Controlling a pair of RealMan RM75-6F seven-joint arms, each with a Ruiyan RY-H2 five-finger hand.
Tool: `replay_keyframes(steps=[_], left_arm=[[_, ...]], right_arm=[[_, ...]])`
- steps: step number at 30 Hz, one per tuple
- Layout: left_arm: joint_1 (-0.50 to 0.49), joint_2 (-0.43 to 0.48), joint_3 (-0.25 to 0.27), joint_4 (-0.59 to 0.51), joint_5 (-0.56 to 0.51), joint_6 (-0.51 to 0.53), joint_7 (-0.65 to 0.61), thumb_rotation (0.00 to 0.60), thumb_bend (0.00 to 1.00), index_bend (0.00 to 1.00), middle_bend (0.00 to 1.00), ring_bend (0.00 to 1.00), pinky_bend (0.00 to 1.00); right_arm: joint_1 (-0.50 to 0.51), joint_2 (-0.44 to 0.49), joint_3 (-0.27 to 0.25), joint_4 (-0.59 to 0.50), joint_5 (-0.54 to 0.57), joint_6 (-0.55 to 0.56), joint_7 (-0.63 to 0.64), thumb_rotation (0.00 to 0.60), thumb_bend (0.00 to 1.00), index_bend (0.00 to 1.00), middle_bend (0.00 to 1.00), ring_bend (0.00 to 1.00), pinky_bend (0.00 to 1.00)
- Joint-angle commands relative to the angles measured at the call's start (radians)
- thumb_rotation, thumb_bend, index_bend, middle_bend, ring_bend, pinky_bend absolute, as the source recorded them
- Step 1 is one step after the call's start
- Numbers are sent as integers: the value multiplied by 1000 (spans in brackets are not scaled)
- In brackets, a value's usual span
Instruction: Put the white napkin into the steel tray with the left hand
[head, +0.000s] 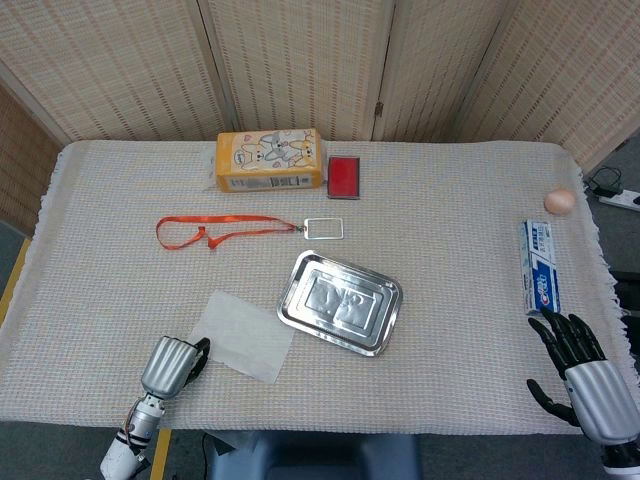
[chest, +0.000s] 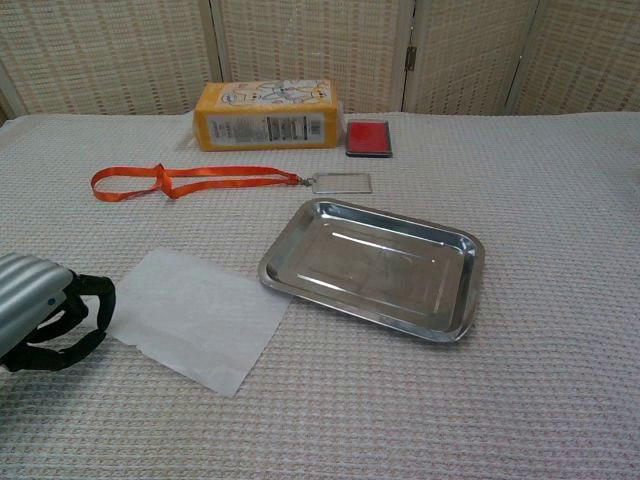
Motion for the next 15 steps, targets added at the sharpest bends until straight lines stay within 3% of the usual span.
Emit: replay_keyframes(steps=[1, 15], left_arm=[[-3, -18, -2, 24, 6, 18, -26, 600, 518, 637, 1000, 1000, 1000], [-19, -27, -10, 28, 24, 94, -84, 600, 563, 651, 1000, 1000, 1000]], right_arm=[[0, 0, 0, 0, 0, -1, 0, 600, 376, 0, 0, 0, 0], [-1, 5, -2, -1, -6, 5, 9, 600, 376, 0, 0, 0, 0]])
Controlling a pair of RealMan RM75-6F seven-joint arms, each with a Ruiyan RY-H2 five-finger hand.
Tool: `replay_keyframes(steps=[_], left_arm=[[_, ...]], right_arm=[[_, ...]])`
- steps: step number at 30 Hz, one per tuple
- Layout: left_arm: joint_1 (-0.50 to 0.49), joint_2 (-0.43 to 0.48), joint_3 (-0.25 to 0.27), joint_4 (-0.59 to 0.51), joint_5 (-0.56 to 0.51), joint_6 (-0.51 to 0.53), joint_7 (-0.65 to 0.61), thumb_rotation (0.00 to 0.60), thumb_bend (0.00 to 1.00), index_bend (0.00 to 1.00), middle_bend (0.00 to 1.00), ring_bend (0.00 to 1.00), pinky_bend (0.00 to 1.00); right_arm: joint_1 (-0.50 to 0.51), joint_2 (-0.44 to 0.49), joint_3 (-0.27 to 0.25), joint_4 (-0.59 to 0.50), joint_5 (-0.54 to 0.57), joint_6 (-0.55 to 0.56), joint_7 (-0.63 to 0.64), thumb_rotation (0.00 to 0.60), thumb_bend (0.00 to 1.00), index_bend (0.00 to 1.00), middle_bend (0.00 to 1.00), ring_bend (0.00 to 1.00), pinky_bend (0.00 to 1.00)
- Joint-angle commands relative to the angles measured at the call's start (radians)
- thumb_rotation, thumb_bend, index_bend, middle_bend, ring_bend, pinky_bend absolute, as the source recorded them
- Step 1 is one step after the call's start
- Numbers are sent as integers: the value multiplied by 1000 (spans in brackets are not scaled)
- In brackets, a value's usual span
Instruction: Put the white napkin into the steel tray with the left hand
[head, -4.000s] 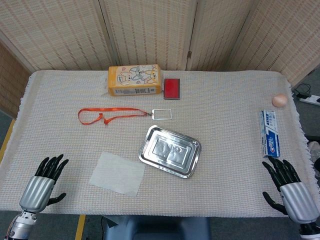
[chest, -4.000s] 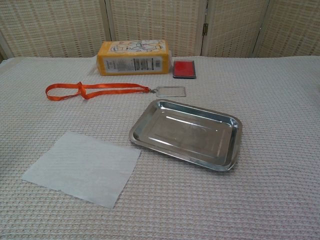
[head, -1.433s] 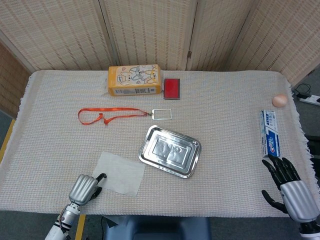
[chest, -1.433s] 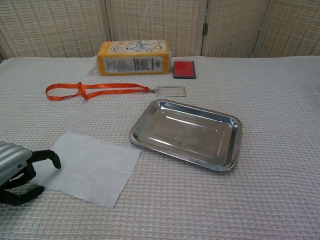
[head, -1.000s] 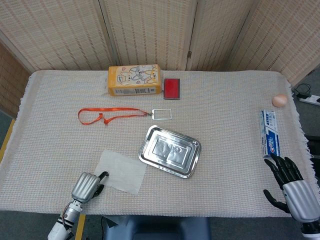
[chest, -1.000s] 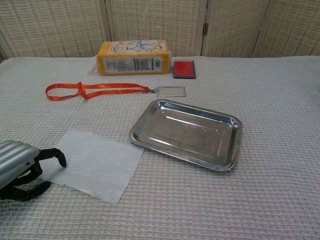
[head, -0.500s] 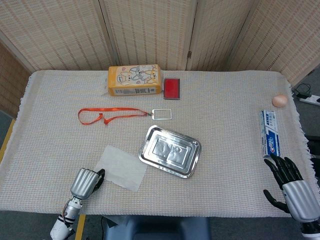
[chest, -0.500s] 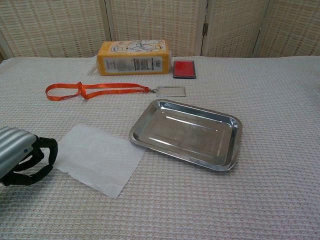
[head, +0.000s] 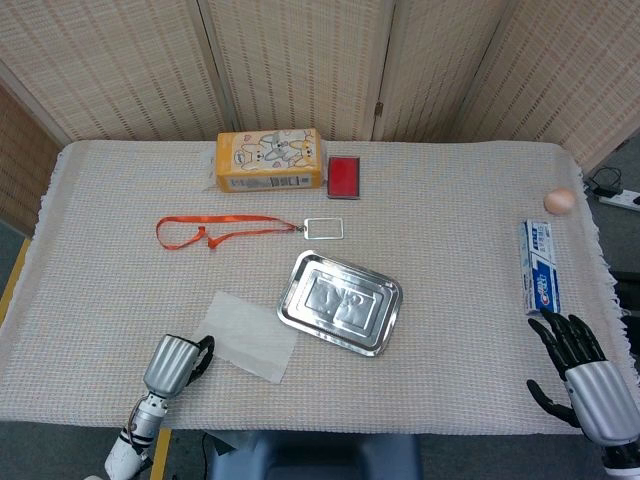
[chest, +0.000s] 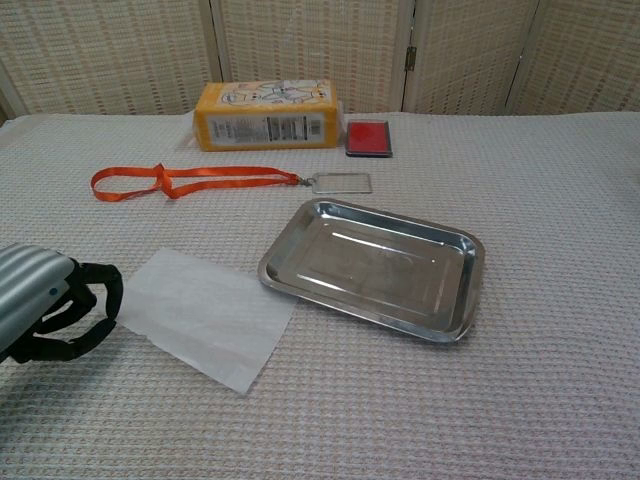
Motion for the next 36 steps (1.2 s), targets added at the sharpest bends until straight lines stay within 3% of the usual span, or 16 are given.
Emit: replay_keyframes(steps=[1, 13, 21, 26, 36], left_arm=[[-9, 8, -18, -24, 7, 36, -11, 600, 566, 652, 1000, 1000, 1000], [-83, 75, -149, -270, -15, 80, 120, 600, 580, 654, 1000, 1000, 1000], [-159, 98, -239, -416, -26, 52, 231, 600, 592, 657, 1000, 1000, 1000], [-221, 49, -277, -429, -42, 4, 303, 600, 602, 659, 1000, 1000, 1000], [-356, -88, -335, -346, -70, -73, 355, 600, 610, 659, 1000, 1000, 1000]], right_arm=[[0, 1, -1, 0, -1, 0, 2, 600, 377, 0, 0, 0, 0], [-9, 18, -8, -2, -21, 28, 35, 600, 376, 0, 0, 0, 0], [-15, 30, -9, -1, -25, 46, 61, 600, 376, 0, 0, 0, 0], [-17, 46, -8, 0, -24, 61, 102, 600, 376, 0, 0, 0, 0], [-16, 80, -3, 19, 1, 70, 202, 600, 377, 0, 0, 0, 0]])
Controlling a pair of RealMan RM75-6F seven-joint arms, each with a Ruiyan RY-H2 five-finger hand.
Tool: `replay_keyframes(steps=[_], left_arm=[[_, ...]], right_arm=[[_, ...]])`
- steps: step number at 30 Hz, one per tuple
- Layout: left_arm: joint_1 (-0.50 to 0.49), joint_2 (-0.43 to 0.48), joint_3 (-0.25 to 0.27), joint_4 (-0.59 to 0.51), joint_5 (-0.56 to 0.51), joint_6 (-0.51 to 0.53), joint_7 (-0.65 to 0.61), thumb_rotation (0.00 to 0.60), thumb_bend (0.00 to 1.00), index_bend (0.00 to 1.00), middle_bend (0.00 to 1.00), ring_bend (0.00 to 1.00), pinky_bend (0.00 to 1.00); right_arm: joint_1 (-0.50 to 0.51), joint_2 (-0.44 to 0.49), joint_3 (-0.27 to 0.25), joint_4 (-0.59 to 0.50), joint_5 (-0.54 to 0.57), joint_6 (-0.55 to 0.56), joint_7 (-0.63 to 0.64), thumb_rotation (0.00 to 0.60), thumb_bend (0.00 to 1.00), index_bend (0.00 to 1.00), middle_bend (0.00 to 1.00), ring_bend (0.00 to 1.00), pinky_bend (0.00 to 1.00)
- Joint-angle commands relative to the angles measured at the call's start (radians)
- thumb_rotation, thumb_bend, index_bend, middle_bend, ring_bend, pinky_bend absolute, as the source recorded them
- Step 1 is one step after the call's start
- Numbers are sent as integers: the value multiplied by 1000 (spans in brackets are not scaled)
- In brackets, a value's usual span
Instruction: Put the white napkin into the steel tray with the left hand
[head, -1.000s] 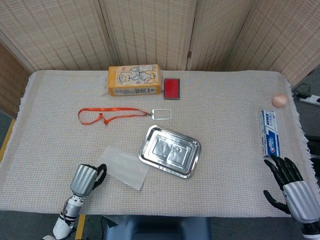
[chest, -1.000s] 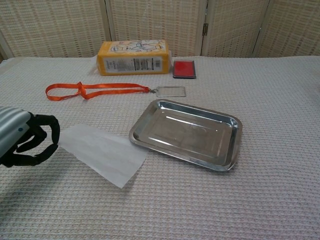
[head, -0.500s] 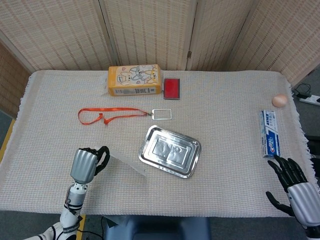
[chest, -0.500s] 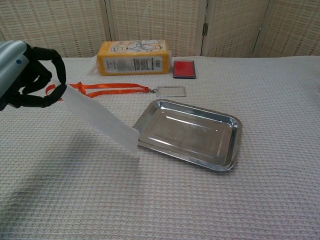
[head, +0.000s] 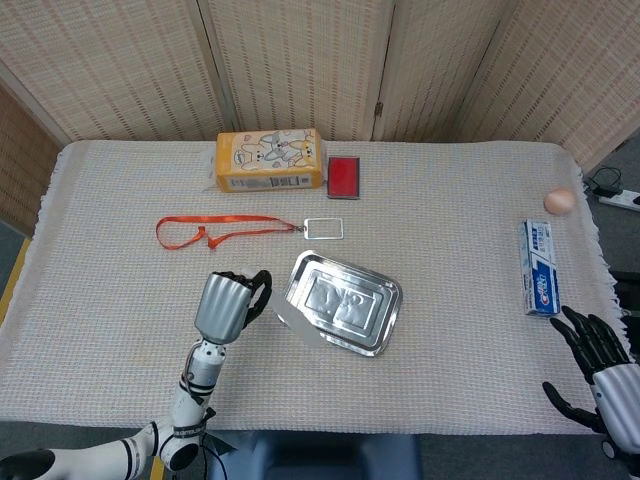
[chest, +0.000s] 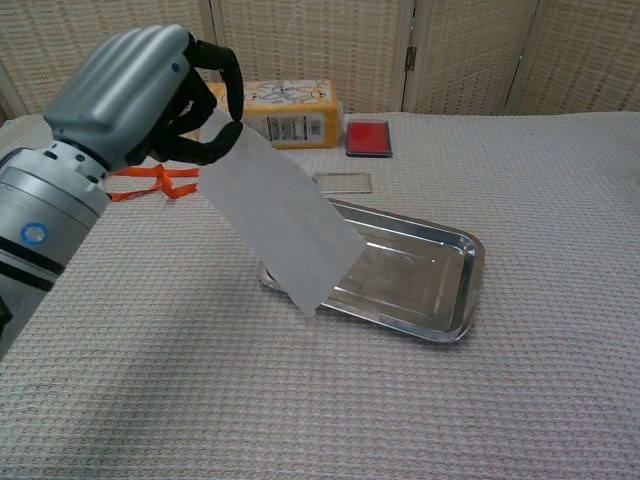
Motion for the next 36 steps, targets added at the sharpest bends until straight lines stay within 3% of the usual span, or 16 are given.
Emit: replay_keyframes(steps=[1, 7, 13, 22, 23, 25, 29, 32, 36], left_arm=[[-52, -46, -27, 30, -7, -26, 23, 600, 611, 660, 1000, 1000, 1000], [-141, -118, -87, 98, -42, -62, 38, 600, 619, 660, 1000, 1000, 1000], [-161, -170, -79, 195, -72, -53, 9, 600, 625, 660, 1000, 1000, 1000], [-57, -141, 45, 174, -90, -20, 10, 600, 643, 665, 1000, 1000, 1000], [-13, -131, 111, 149, -76, 0, 14, 600, 646, 666, 1000, 1000, 1000], [26, -121, 177, 117, -61, 8, 17, 600, 648, 666, 1000, 1000, 1000], [69, -140, 267, 129, -49, -16, 12, 600, 648, 666, 1000, 1000, 1000], [86, -181, 294, 183, -53, -41, -9, 600, 649, 666, 1000, 1000, 1000], [86, -226, 288, 247, -46, -50, -33, 600, 650, 666, 1000, 1000, 1000]], right_arm=[[-2, 13, 4, 8, 12, 10, 31, 600, 376, 0, 0, 0, 0], [-10, 26, 1, 22, 7, 28, 68, 600, 376, 0, 0, 0, 0], [-14, 32, 4, 31, 15, 36, 91, 600, 377, 0, 0, 0, 0], [-18, 30, 5, 30, 7, 45, 88, 600, 376, 0, 0, 0, 0], [-18, 29, 5, 28, 2, 47, 84, 600, 376, 0, 0, 0, 0], [-18, 26, 3, 25, -5, 45, 76, 600, 377, 0, 0, 0, 0], [-18, 23, -2, 21, -19, 43, 64, 600, 376, 0, 0, 0, 0], [-23, 25, -4, 21, -27, 54, 66, 600, 377, 0, 0, 0, 0], [-32, 32, 1, 27, -20, 81, 90, 600, 376, 0, 0, 0, 0]])
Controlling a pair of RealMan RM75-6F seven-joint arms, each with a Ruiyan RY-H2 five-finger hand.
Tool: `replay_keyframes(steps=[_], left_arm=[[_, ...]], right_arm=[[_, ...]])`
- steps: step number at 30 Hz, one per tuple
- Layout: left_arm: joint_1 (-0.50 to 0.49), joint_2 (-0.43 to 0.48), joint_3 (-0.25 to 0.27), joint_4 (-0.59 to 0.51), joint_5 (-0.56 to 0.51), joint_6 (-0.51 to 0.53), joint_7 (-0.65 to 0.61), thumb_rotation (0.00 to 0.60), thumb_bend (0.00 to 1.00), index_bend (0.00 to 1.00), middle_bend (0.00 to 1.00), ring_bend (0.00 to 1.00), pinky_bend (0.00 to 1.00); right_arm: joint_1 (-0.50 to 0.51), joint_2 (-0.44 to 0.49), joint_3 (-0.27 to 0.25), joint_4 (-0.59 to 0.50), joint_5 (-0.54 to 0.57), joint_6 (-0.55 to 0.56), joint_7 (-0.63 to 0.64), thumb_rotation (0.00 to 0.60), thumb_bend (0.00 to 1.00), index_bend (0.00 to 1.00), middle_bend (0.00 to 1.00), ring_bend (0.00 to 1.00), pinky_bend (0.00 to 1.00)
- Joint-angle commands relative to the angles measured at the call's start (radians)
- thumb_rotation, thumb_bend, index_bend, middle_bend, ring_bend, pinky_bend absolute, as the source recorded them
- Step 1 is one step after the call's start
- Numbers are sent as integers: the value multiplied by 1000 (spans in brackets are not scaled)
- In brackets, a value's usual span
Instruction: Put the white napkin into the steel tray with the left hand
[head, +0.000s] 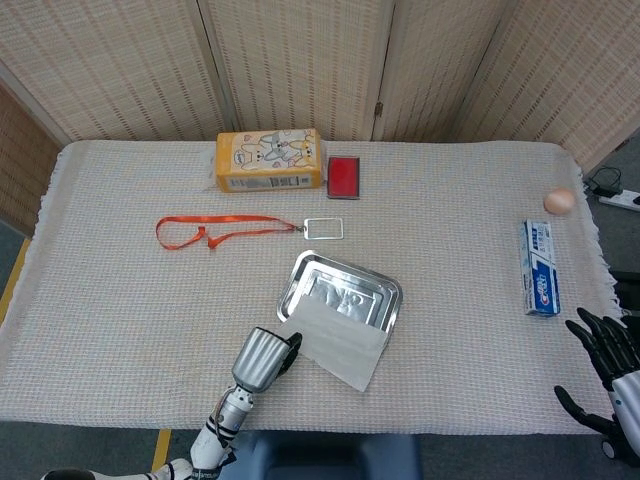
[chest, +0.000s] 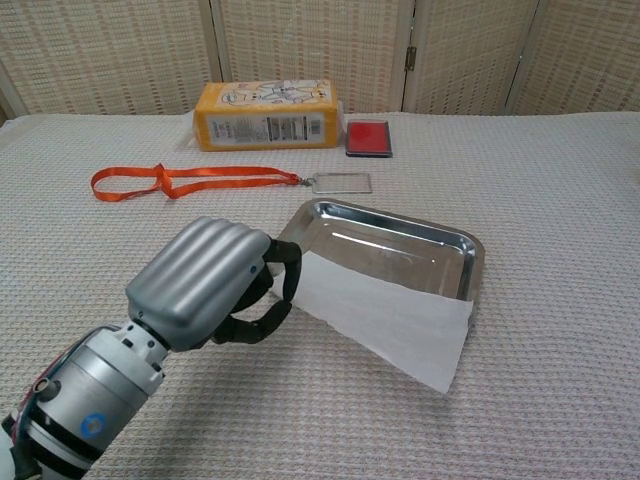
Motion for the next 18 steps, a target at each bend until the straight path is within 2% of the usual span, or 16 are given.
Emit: replay_keyframes(steps=[1, 9, 14, 18], left_arm=[[1, -48, -7, 62, 10, -13, -28, 600, 650, 666, 1000, 1000, 1000], [-23, -98, -54, 129, 7, -33, -37, 600, 660, 667, 1000, 1000, 1000], [-34, -132, -94, 153, -38, -87, 70, 600, 700, 671, 1000, 1000, 1000], [-41, -146, -118, 168, -61, -110, 95, 600, 709, 673, 1000, 1000, 1000]], right_arm=[[-8, 7, 5, 7, 9, 20, 25, 600, 376, 0, 0, 0, 0], [-12, 15, 9, 17, 17, 30, 56, 600, 376, 0, 0, 0, 0], [-16, 17, 14, 19, 27, 36, 63, 600, 376, 0, 0, 0, 0], [-19, 18, 16, 20, 30, 40, 64, 600, 376, 0, 0, 0, 0]])
